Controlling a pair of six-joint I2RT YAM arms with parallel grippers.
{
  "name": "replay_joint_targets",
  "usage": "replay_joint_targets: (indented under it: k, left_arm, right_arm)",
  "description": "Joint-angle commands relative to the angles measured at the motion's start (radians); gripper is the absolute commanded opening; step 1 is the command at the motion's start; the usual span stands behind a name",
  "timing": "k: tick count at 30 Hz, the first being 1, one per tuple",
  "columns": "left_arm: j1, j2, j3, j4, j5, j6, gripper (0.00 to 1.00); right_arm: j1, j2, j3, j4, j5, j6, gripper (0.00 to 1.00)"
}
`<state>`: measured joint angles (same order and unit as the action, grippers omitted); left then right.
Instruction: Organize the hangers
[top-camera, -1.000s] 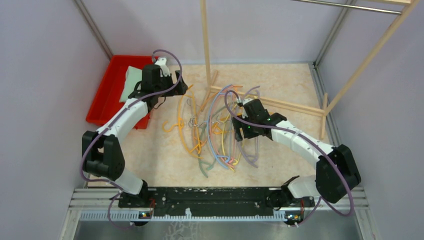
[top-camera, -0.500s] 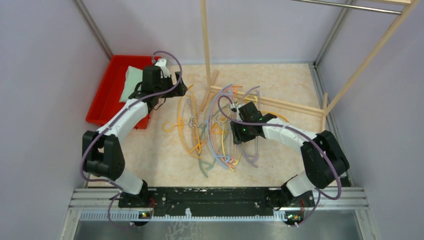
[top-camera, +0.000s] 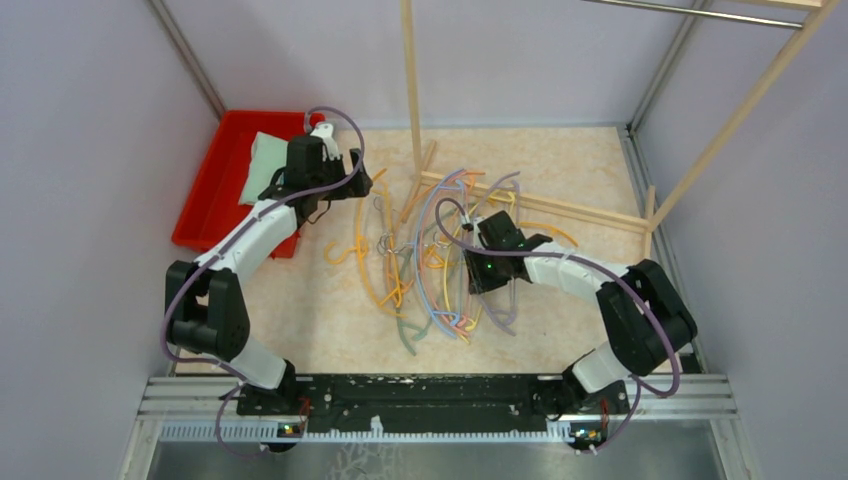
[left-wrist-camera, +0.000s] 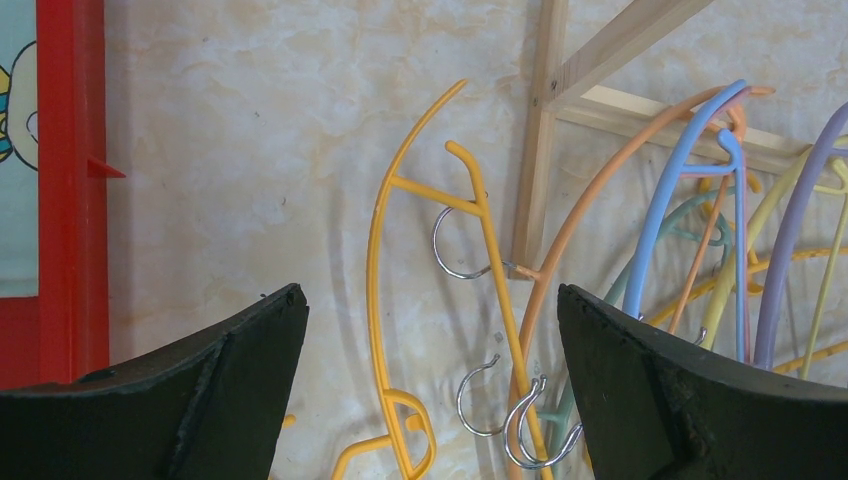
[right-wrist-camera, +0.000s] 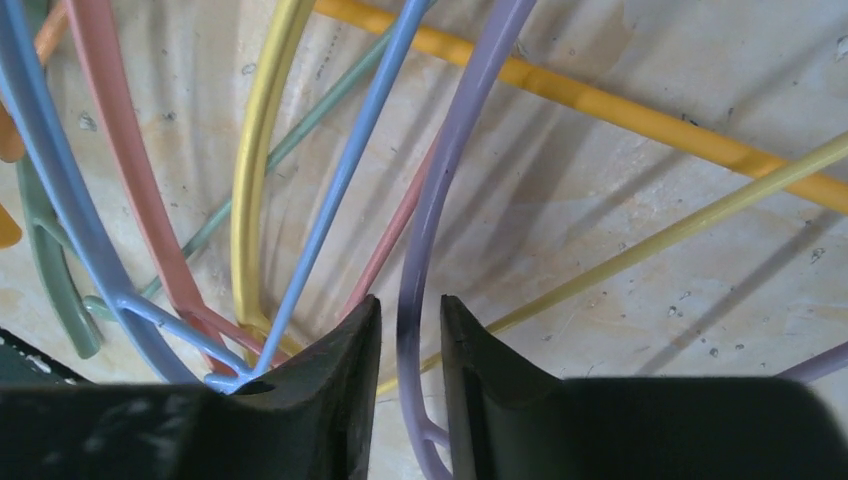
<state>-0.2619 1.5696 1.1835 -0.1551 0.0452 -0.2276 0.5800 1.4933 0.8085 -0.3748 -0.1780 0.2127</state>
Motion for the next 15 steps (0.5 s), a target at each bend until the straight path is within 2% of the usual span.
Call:
replay_joint_targets:
  k: [1, 4, 7, 15]
  left_arm:
    - [0.003, 0.001, -0.007, 0.002, -0.011, 0.009, 1.0]
    - [0.003, 0.001, -0.006, 0.003, -0.011, 0.005, 1.0]
    - [0.003, -0.003, -0.009, 0.007, -0.017, 0.002, 1.0]
    - [0.002, -0.016, -0.025, 0.023, -0.033, 0.0, 1.0]
  right_arm:
    - [0.012, 0.001, -0.03, 0.013, -0.003, -0.001, 0.22]
    - [0.011, -0.039, -0.02, -0.012, 0.016, 0.002, 0.0]
    - [0.01, -0.084, 0.025, -0.082, 0.045, -0.007, 0.0]
    - [0.009, -0.248, 0.329, -0.331, 0.047, -0.029, 0.0]
